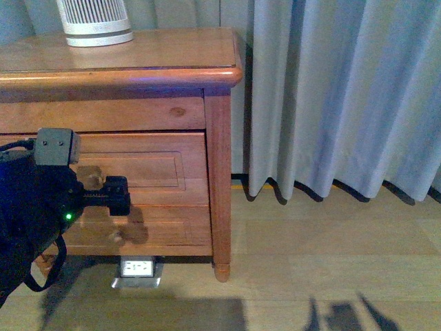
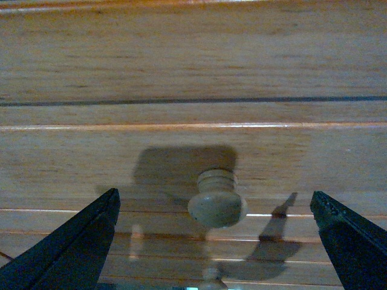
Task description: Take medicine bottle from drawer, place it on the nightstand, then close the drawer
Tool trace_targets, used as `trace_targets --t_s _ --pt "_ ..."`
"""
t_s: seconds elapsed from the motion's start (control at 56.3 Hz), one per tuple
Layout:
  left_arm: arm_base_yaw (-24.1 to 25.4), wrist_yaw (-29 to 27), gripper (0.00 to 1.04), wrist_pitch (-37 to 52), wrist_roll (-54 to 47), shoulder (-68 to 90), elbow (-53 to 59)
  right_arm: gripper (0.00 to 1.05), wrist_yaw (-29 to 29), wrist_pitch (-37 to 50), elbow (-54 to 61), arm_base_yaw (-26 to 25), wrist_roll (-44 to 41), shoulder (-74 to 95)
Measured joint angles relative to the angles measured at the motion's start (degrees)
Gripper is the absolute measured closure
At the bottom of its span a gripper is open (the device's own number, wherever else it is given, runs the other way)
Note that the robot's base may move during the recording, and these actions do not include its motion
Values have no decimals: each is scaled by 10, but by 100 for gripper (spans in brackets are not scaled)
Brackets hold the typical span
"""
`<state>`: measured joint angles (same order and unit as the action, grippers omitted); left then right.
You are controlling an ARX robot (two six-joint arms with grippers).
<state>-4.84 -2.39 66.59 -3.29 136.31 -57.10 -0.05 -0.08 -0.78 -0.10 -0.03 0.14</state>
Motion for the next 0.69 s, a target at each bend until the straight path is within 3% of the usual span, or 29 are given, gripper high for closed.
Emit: trace_targets --t_s 0.444,0.692 --pt "0 5 8 -10 -6 21 -28 7 0 0 0 0 0 0" --pt "0 -1 39 -9 -10 22 -28 7 0 0 0 0 0 0"
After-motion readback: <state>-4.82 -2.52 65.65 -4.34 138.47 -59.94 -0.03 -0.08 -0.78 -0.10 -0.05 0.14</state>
